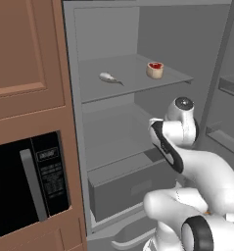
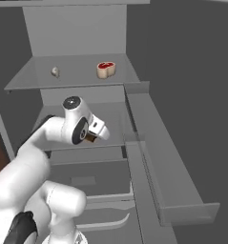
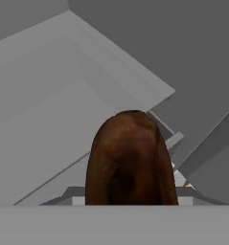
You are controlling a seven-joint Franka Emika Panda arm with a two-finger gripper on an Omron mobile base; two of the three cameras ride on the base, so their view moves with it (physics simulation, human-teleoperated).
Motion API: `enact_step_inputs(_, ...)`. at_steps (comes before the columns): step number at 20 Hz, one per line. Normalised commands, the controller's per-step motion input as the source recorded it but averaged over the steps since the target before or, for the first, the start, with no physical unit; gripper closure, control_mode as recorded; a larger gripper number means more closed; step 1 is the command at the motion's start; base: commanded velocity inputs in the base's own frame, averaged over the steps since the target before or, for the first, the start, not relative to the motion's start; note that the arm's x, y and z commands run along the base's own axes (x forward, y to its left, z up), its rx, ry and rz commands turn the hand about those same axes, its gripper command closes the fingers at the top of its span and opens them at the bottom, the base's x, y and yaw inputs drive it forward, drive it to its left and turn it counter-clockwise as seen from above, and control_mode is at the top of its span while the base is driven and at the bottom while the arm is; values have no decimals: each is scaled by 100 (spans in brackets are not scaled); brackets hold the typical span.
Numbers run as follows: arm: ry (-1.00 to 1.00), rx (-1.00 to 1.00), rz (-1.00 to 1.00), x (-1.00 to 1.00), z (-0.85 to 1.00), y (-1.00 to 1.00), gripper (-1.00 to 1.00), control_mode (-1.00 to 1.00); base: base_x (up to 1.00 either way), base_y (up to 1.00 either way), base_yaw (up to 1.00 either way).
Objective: Gather the sweet potato and bell pepper from the fridge and place them on a tray on the dining counter. Then gather the steak and fish from the fridge and place them on the other tray.
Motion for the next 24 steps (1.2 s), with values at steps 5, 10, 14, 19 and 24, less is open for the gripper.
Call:
enact_step_inputs(5, 2, 0, -1, -90, 44, -1, 100, -100, 0, 0, 0)
enact_step_inputs(10, 3, 0, -3, -96, 28, 1, 100, -100, 0, 0, 0)
enact_step_inputs(14, 2, 0, -3, -92, 29, 11, 100, -100, 0, 0, 0)
enact_step_inputs(19, 2, -1, 0, -68, 32, 28, 100, -100, 0, 0, 0)
enact_step_inputs(24, 0, -6, 0, -26, 0, 32, 100, -100, 0, 0, 0)
